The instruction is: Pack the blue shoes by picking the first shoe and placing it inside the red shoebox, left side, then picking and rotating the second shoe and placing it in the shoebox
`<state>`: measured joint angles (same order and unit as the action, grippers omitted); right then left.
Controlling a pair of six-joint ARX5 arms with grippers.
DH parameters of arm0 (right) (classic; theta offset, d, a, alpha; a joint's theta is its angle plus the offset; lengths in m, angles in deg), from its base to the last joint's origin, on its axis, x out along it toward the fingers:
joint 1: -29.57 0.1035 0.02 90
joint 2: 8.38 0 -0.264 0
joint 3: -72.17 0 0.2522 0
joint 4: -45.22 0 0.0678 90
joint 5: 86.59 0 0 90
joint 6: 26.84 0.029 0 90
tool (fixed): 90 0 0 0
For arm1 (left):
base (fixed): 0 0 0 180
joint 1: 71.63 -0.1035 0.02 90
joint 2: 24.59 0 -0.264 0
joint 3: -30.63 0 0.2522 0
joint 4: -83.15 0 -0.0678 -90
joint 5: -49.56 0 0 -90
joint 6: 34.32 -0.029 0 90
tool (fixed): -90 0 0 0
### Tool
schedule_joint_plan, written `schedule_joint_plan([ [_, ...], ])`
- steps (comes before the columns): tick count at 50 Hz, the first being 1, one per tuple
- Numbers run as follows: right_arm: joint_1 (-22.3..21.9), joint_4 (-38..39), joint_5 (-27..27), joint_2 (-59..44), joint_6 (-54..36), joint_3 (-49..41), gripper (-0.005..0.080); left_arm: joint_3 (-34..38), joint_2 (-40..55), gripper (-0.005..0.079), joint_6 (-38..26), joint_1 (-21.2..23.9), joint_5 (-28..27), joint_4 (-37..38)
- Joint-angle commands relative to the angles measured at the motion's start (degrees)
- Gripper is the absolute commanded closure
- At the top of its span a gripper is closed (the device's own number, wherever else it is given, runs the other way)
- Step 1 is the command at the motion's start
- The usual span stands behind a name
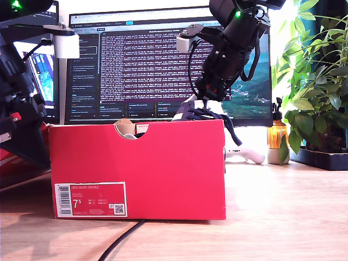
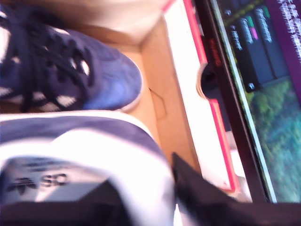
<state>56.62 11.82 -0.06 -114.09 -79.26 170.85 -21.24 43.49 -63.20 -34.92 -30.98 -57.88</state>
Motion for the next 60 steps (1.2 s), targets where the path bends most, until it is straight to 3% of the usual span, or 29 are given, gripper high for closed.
schedule_joint_plan([
  [1,0.70,0.70,1.16,-0.68,0.00,0.81,0.0502,0.46,0.26,0.0759,-0.07,0.15,-0.24,-1.27],
  [13,0.76,2.40,2.82,-0.61,0.11,0.81,0.0503,0.46,0.26,0.0759,0.07,0.15,-0.28,-1.25],
  [21,1.36,2.36,8.11,-0.50,4.94,2.16,0.0511,0.46,0.26,0.0759,0.37,0.15,-0.66,-1.27],
  [25,1.44,0.98,9.46,-0.50,9.66,3.93,0.0569,0.46,0.26,0.0759,0.37,0.15,-1.16,-1.33],
  [31,1.44,-1.49,9.42,-0.50,15.26,7.30,0.0772,0.46,0.26,0.0759,0.37,0.15,-1.53,-2.32],
  [44,1.38,-2.29,9.44,-0.50,20.87,12.87,0.0761,0.46,0.15,0.0759,2.12,0.17,-1.53,2.67],
  [60,1.38,-4.07,9.40,-0.50,21.20,13.57,0.0761,0.46,-3.98,0.0759,6.47,0.33,-1.53,10.27],
])
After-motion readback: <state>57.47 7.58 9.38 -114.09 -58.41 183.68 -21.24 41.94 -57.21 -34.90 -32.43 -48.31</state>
